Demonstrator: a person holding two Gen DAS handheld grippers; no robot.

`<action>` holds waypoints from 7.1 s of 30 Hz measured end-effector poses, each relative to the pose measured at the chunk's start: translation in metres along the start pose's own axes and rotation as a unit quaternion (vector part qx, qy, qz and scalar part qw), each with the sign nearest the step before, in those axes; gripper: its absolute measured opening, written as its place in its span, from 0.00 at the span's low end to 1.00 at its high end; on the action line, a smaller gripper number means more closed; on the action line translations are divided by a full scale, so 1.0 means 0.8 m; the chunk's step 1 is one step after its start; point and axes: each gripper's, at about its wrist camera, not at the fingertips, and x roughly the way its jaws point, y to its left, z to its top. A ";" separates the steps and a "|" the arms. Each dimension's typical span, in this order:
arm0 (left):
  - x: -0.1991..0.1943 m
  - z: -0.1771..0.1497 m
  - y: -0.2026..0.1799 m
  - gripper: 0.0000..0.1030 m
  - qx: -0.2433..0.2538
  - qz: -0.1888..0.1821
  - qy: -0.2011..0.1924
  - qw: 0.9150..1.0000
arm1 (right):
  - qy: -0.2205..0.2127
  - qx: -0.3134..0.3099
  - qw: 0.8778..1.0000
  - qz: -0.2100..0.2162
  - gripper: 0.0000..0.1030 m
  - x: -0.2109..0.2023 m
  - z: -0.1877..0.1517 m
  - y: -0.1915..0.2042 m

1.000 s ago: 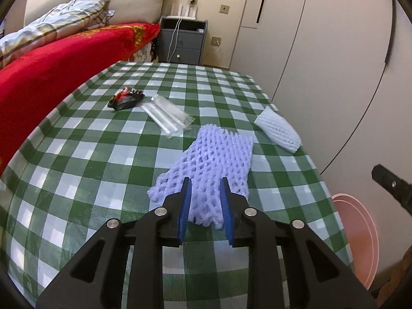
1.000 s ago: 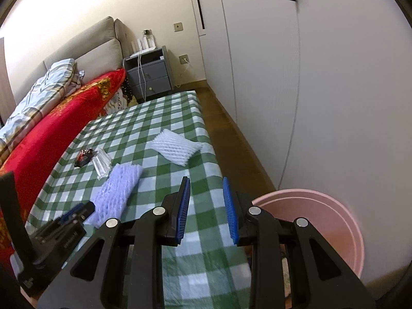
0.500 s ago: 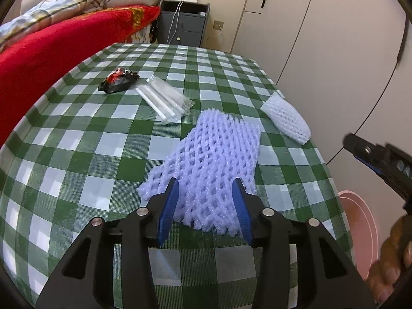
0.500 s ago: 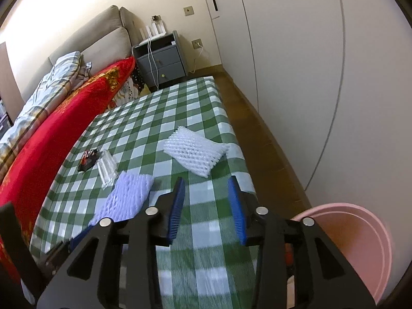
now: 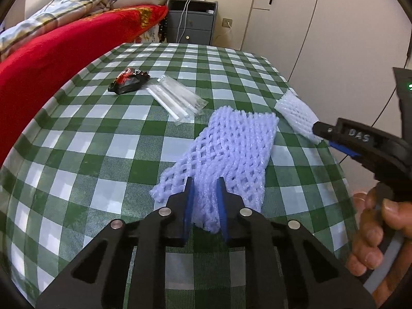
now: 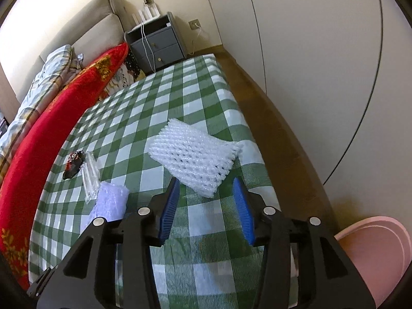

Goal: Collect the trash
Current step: 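Grasp the lavender foam net with the left tool while the right tool grasps the white foam net, then lift both foam nets off the table toward the pink bucket, then carry both foam nets over the pink bucket and open both tools to drop them, then move both tools back over the table toward the snack wrapper and plastic sleeve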

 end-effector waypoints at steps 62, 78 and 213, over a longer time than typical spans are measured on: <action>-0.136 -0.027 0.007 0.09 0.002 -0.011 -0.105 0.994 | -0.104 -0.129 0.986 -0.007 0.04 -0.255 -0.102 0.031; -0.143 -0.034 -0.005 0.09 0.015 -0.028 -0.109 0.994 | -0.118 -0.134 0.984 -0.027 0.04 -0.292 -0.120 0.018; -0.032 0.045 0.072 0.26 -0.046 0.043 -0.109 0.992 | -0.088 -0.074 0.989 0.094 0.27 -0.091 -0.035 0.086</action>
